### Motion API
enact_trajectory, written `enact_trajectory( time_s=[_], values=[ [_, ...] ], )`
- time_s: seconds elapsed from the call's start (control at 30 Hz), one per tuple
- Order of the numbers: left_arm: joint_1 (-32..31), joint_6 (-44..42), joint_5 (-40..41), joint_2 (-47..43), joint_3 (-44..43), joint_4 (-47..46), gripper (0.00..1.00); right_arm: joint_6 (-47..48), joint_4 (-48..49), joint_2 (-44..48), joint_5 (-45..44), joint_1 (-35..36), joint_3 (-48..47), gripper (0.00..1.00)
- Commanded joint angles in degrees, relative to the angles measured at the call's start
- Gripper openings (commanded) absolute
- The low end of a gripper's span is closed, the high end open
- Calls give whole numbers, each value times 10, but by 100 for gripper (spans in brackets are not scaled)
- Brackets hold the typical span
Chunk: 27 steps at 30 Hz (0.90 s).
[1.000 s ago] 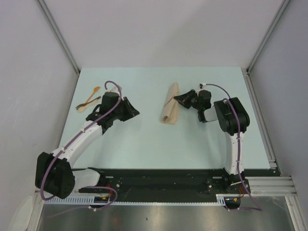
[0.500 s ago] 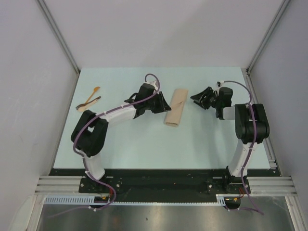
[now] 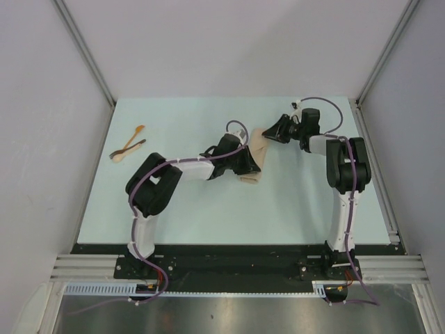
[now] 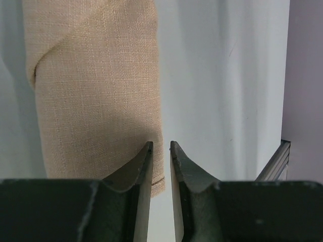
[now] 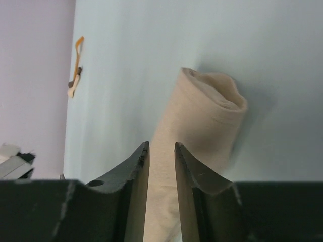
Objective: Fold the napkin into a case and place the utensils inside
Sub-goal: Smooth out the smaller rectangle-folded napkin at the center of the board, then move the smaller rectangle folded napkin to the center of the board.
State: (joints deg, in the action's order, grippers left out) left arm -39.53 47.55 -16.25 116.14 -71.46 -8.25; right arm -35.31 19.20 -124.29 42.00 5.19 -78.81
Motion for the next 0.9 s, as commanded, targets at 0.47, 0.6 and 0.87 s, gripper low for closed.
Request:
enact_trajectory(
  time_s=[0.47, 0.6, 0.87],
  values=[
    [-18, -85, 80, 1, 19, 78, 27, 51, -125, -2, -4, -30, -27, 36],
    [-19, -105, 79, -64, 21, 107, 36, 68, -166, 77, -51, -17, 45, 42],
    [-14, -103, 99, -245, 69, 177, 40, 106, -221, 216, -161, 47, 217, 47]
  ],
)
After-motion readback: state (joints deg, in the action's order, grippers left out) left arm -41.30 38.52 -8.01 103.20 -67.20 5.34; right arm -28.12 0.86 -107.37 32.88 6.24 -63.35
